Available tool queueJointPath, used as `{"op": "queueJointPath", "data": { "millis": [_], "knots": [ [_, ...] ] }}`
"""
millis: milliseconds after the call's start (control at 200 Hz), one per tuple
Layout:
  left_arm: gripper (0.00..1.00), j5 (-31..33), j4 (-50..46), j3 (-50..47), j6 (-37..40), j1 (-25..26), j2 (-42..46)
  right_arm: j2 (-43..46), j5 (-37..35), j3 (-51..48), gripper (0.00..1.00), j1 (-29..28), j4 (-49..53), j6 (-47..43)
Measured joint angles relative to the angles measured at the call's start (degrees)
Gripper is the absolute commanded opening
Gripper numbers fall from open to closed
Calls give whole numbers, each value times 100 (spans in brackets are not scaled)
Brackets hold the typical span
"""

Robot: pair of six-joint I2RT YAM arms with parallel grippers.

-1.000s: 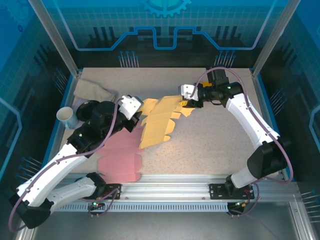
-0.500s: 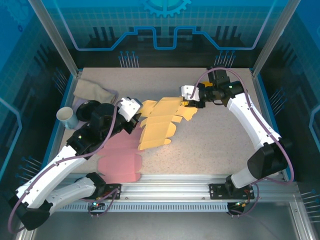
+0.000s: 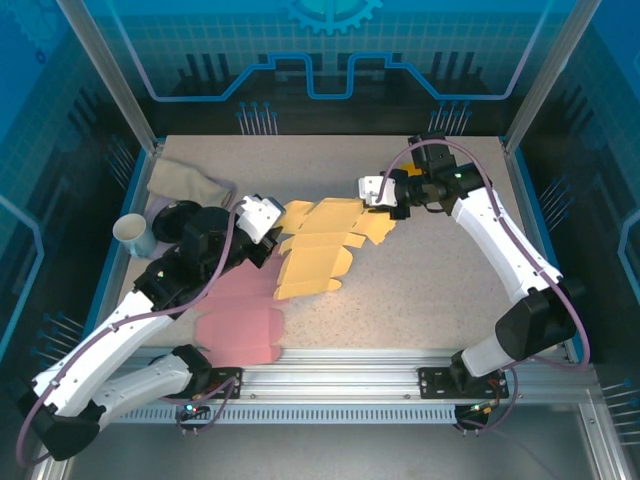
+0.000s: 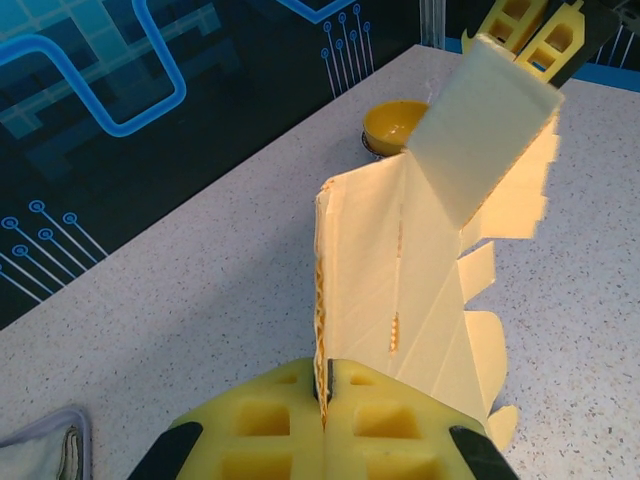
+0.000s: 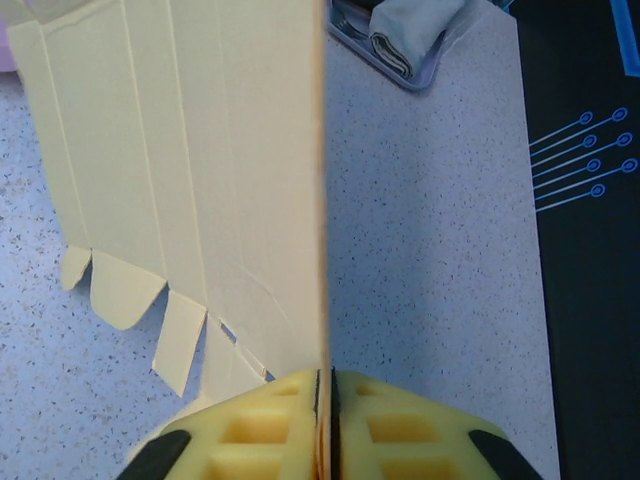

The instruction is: Fold the paper box

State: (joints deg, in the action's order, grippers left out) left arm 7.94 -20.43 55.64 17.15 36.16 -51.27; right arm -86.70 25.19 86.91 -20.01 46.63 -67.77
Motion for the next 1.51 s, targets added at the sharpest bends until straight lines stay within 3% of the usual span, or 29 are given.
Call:
{"op": "queueJointPath", "data": {
  "millis": [100,175,290,370,685,1025,1506],
  "knots": [
    [0,42,9,-22,0,0,-13,2,-92,31,0,-26,44,-24],
    [0,81,17,-33,0,0,-26,13,-125,48,0,-33,52,-26],
    [33,83,22,-31,-2,7,-39,66,-219,55,0,-48,52,-26],
    [43,83,17,-31,70,11,-20,125,-372,52,0,-57,48,-46],
    [52,-31,155,229,245,11,428,201,-907,52,0,-195,50,-286],
    [52,-376,105,1276,651,11,-610,319,-1045,55,0,-461,59,-452],
    [52,-997,-179,1497,850,278,-1176,651,-909,52,0,-476,164,-498]
  ]
}}
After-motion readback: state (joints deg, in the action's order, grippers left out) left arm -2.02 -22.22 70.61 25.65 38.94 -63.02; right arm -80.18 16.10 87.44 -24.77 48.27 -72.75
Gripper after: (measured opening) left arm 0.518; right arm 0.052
